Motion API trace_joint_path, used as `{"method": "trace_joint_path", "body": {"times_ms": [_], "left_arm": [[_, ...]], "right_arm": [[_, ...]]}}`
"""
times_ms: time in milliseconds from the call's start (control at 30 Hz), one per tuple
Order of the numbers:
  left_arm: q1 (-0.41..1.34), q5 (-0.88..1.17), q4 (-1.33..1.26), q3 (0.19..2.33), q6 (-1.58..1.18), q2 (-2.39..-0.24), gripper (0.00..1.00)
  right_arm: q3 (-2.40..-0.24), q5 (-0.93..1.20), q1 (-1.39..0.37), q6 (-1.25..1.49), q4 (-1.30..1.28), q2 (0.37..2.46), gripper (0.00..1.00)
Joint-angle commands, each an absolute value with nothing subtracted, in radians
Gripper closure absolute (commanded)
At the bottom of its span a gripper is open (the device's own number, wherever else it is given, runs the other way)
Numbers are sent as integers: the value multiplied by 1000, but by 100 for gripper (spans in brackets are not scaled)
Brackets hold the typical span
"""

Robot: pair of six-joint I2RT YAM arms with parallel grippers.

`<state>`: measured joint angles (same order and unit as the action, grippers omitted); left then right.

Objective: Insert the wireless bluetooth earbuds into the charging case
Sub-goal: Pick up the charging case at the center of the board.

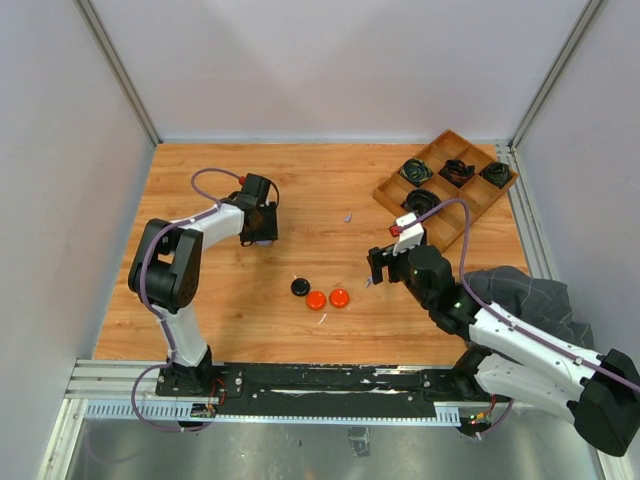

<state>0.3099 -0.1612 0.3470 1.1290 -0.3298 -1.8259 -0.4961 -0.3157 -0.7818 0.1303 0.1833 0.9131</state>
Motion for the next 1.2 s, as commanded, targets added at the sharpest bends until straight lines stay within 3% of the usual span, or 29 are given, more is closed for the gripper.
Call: {"method": "trace_joint_path", "body": {"times_ms": [0,133,667,1167], "left_arm": [[309,-119,364,1098,-329,-1768,47],[318,-92,304,1030,-355,-1705,54],[601,-184,-18,735,-444,-1362,54],[903,-331,-454,484,-175,-1132,54]], "right_arm": [[-505,-330,-765,121,185,900,17],[-533,-293,-765,130,142,891,17],[-713,-35,-763,177,-98,894,16],[-874,80,-763,204,-239,923,19]]}}
